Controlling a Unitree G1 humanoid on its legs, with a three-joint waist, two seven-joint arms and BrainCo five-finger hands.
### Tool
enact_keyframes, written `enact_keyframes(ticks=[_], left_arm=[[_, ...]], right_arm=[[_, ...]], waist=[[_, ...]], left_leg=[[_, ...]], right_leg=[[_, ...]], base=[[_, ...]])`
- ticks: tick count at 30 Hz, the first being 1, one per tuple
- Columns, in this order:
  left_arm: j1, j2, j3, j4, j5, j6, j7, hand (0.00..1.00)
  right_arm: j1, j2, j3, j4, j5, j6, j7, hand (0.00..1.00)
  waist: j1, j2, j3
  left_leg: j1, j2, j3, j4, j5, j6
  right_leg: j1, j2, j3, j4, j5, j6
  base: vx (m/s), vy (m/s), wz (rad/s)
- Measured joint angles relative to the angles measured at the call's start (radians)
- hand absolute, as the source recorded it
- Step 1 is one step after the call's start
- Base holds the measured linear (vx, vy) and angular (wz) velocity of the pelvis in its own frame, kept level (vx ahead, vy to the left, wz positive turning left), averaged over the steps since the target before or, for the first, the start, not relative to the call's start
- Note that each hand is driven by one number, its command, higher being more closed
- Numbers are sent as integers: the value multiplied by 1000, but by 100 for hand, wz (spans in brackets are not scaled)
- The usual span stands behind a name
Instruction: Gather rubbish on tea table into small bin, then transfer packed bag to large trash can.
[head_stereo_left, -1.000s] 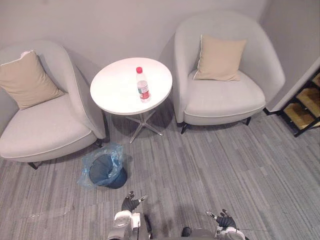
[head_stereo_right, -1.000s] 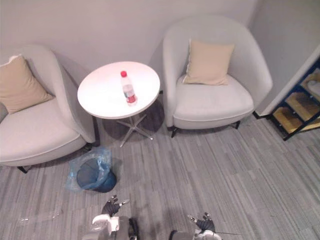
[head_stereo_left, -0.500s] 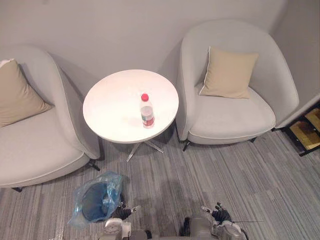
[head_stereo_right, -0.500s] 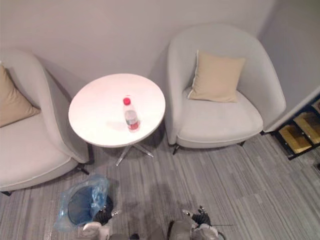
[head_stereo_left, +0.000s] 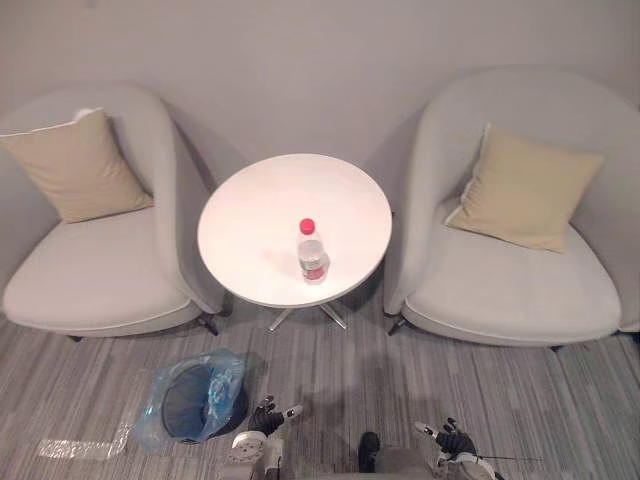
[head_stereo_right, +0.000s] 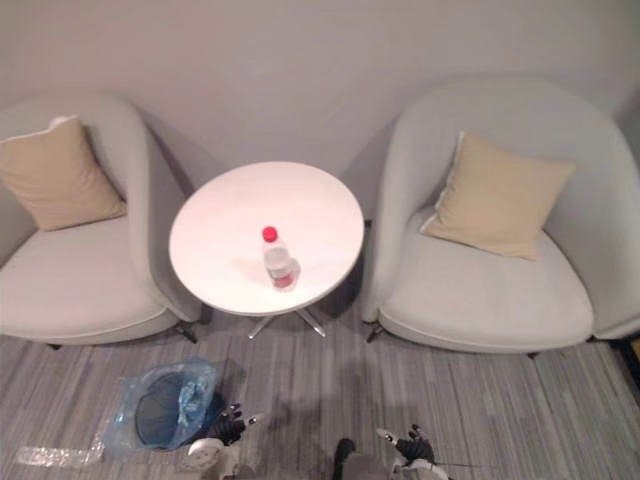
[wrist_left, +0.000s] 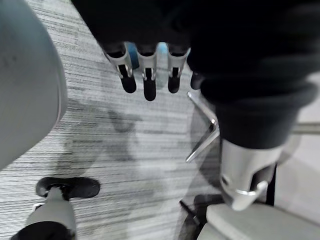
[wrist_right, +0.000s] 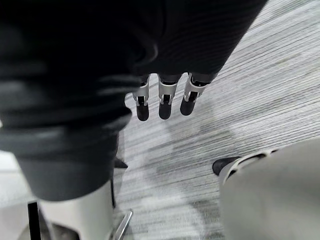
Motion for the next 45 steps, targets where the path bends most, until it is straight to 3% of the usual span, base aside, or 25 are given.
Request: enact_keyframes(ticks=[2, 3, 4, 7, 9, 10, 14, 17, 21, 28, 40, 45], left_arm=[[-1, 3, -6, 0, 0, 0, 0, 0], [2, 5, -11, 2, 0, 0, 0, 0], [2, 15, -12, 4, 1, 0, 1, 0], [9, 66, -18, 25, 20, 2, 2, 0], [10, 75, -23, 30, 29, 3, -1, 0], [15, 81, -38, 31, 37, 3, -1, 0], [26, 84, -41, 31, 37, 3, 1, 0], [33, 88, -41, 30, 38, 3, 4, 0], [38, 95, -52, 24, 48, -2, 8, 0], [39, 100, -79, 23, 59, -4, 14, 0], [41, 114, -89, 18, 57, -8, 16, 0], [33, 112, -110, -23, 46, -25, 22, 0]], right_arm=[[-1, -7, 2, 0, -16, 0, -4, 0], [-1, -16, 4, 0, -32, -1, -9, 0], [-1, -15, 11, 1, -38, -1, -13, 0], [20, -13, 107, -89, -74, 11, -19, 0], [22, -18, 113, -101, -74, -33, 23, 0], [19, -18, 112, -108, -78, -21, 18, 0], [22, -6, 166, -174, -120, -11, -12, 0], [45, -7, 205, -334, -161, 0, -21, 0], [38, -22, 210, -532, -246, -38, -57, 0], [14, -42, 237, -639, -361, -58, -100, 0], [-140, -58, 236, -653, -358, -55, -179, 0], [-342, -111, 235, -519, -269, -50, -216, 0]], waist=[[2, -1, 1], [1, 16, -3], [3, 18, -9], [2, -21, -29], [-2, -23, -31], [-2, -19, -36], [1, -13, -41], [1, -16, -42], [2, -30, -51], [3, -43, -56], [5, -48, -46], [34, -29, 4]], left_leg=[[-7, -39, -5, -95, -1, 6], [-17, -58, -11, -198, 89, 21], [-7, -59, -6, -209, 80, 16], [13, -91, -4, -275, 97, 36], [43, -110, -4, -312, 110, 46], [45, -117, -4, -320, 111, 47], [41, -125, -8, -331, 114, 51], [42, -124, -22, -331, 114, 51], [38, -121, -32, -331, 114, 51], [38, -124, -42, -338, 117, 57], [16, -128, -108, -420, 190, 51], [-37, -130, -121, -425, 214, 50]], right_leg=[[9, -11, -5, -17, 12, 12], [11, 2, -5, -17, 15, 23], [15, 9, 4, -21, 17, 33], [21, -9, 24, -64, 36, 53], [32, -16, 40, -79, 38, 57], [33, -22, 42, -83, 40, 61], [34, -23, 44, -106, 45, 66], [52, -16, 45, -135, 56, 59], [66, -7, 57, -182, 83, 53], [83, -6, 66, -223, 115, 55], [45, -4, 24, -224, 131, 56], [-7, -5, 16, -219, 145, 50]], base=[[-2, 91, 5], [14, 112, -7], [44, 112, -8], [40, 106, -2], [59, 79, 4], [65, 86, 3], [61, 39, 2], [46, -15, 3], [13, -8, -3], [-31, 5, -2], [-73, -19, 12], [-51, 0, 6]])
